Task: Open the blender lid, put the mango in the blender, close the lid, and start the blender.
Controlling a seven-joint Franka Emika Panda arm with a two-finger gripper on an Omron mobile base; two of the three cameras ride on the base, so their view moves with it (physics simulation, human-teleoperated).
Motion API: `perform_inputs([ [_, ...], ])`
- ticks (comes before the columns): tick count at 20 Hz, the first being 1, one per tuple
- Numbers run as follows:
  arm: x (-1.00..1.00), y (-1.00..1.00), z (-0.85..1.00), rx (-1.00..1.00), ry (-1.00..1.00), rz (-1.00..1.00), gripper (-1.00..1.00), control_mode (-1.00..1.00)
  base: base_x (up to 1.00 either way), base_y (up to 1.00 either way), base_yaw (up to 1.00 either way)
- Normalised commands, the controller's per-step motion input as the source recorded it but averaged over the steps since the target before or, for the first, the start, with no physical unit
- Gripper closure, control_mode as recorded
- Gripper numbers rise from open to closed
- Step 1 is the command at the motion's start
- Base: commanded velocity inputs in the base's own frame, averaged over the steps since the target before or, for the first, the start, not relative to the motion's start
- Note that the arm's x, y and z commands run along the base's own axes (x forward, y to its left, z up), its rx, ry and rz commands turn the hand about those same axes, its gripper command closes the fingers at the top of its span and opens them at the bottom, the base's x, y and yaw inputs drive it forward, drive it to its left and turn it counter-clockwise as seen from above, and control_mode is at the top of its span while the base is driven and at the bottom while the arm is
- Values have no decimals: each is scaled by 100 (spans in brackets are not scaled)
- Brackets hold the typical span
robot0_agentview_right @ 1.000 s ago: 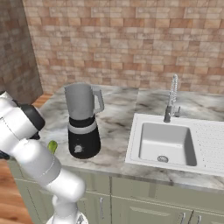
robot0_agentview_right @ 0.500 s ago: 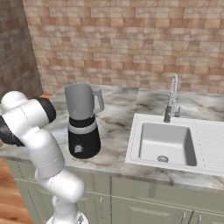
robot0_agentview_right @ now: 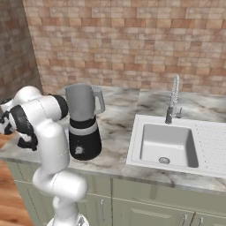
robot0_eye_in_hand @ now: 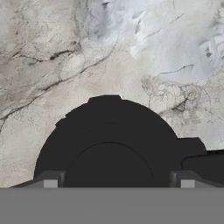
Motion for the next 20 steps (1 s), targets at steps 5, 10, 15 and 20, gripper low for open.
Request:
perform_inputs([
  [5, 1, -22, -13, 7, 0, -11, -100, -100, 0, 0, 0],
  [10, -4, -31, 17, 3, -1, -8, -100, -100, 0, 0, 0],
  [15, -14, -36, 33, 1, -6, -4, -100, -100, 0, 0, 0],
  [20, -33, -58, 31, 4, -12, -2, -100, -100, 0, 0, 0],
])
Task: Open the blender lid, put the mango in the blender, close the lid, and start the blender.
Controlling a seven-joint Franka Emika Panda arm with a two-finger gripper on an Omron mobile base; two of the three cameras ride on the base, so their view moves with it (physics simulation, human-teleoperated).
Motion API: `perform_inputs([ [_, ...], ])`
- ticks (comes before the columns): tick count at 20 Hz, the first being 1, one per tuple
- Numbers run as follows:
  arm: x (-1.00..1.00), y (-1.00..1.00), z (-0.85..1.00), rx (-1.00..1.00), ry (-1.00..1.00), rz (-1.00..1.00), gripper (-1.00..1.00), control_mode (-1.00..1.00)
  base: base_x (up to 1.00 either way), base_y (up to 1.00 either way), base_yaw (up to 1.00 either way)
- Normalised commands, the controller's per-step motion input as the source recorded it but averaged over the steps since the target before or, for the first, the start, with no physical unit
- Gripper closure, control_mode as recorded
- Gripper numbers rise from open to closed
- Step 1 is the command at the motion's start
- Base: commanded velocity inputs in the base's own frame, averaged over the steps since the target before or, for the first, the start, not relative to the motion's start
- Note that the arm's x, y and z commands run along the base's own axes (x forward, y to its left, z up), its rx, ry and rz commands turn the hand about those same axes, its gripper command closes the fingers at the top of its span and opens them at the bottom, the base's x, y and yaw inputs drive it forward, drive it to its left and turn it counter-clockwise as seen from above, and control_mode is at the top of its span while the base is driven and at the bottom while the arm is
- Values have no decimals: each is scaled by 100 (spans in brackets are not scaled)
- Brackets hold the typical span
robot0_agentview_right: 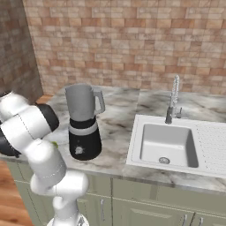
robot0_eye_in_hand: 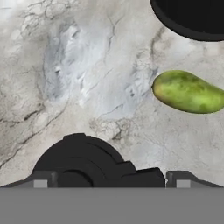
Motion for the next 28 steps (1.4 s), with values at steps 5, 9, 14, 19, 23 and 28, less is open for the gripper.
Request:
perform_inputs([
  [5, -58, -93, 0, 1, 0, -2, -100, -100, 0, 0, 0],
  [9, -25, -90, 30, 0, 0, 0, -100, -100, 0, 0, 0],
  [14, -2, -35, 20, 0, 5, 7, -100, -100, 0, 0, 0],
  [19, -8, -9, 12, -1, 6, 18, -100, -100, 0, 0, 0],
  [23, 0, 0, 0, -1, 3, 33, -100, -100, 0, 0, 0],
  [28, 0, 0, -4, -4, 0, 29, -100, -100, 0, 0, 0],
])
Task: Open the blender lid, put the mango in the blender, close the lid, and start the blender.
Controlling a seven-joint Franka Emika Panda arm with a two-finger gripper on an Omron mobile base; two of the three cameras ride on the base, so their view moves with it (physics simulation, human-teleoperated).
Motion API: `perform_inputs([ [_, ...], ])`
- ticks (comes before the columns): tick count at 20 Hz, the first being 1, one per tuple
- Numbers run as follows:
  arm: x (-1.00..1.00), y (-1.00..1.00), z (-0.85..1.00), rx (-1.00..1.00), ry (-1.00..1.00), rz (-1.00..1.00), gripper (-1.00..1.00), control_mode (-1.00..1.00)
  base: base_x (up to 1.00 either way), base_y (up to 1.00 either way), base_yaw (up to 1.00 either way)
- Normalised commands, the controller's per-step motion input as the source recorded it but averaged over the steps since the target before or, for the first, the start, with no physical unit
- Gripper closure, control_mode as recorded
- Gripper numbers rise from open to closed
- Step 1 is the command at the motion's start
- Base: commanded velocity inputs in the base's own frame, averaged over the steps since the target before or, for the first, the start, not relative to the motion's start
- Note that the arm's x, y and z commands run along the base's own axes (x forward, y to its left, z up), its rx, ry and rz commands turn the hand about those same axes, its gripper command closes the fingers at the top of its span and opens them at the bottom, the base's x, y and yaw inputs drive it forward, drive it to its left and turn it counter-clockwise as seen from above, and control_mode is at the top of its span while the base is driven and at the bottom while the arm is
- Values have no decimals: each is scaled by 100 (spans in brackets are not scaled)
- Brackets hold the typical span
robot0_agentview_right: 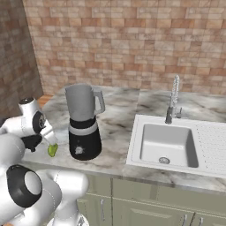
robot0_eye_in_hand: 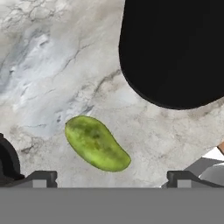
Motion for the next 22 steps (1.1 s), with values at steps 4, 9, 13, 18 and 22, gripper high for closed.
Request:
perform_inputs([
  [4, 1, 2, -33, -5, 0, 23, -100, -100, 0, 0, 0],
  [9, 9, 1, -27, 0, 0, 15, -100, -100, 0, 0, 0],
  [13, 25, 2, -14, 0, 0, 7, -100, -100, 0, 0, 0],
  [18, 31, 12, -21, -4, 0, 6, -100, -100, 0, 0, 0],
  [22, 11, 15, -29, -5, 4, 5, -100, -100, 0, 0, 0],
])
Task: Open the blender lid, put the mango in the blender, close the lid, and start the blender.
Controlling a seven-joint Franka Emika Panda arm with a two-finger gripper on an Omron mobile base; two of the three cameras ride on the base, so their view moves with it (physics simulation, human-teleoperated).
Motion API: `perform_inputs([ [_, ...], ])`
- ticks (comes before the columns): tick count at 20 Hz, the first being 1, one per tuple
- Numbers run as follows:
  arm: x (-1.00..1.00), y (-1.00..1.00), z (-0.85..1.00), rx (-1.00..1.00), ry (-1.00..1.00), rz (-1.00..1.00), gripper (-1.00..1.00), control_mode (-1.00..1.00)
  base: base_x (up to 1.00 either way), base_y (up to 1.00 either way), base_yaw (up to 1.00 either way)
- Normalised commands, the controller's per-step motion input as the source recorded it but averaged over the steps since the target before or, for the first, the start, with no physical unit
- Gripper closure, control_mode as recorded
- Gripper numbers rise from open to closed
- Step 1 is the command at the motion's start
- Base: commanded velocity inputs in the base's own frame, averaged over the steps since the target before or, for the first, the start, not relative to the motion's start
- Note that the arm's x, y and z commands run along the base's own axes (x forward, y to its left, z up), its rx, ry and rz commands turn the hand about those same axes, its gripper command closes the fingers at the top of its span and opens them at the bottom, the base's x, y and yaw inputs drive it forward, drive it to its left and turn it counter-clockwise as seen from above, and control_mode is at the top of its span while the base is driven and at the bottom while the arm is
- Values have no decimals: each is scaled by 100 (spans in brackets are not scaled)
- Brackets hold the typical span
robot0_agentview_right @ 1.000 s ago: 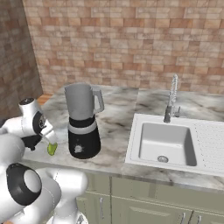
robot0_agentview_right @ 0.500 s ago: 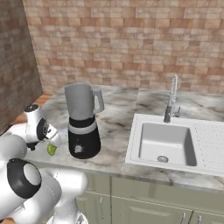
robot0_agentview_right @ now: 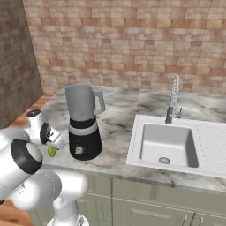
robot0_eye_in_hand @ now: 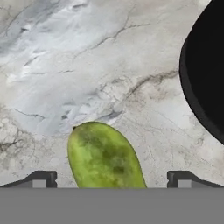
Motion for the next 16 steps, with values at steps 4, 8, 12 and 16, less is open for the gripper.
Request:
perform_inputs([
  [4, 0, 4, -31, -2, 5, 3, -100, -100, 0, 0, 0],
  [8, 1, 0, -30, 0, 6, 0, -100, -100, 0, 0, 0],
  [12, 2, 0, -37, -1, 8, 0, 100, -100, 0, 0, 0],
  [16, -2, 0, -11, 0, 2, 0, 100, -100, 0, 0, 0],
])
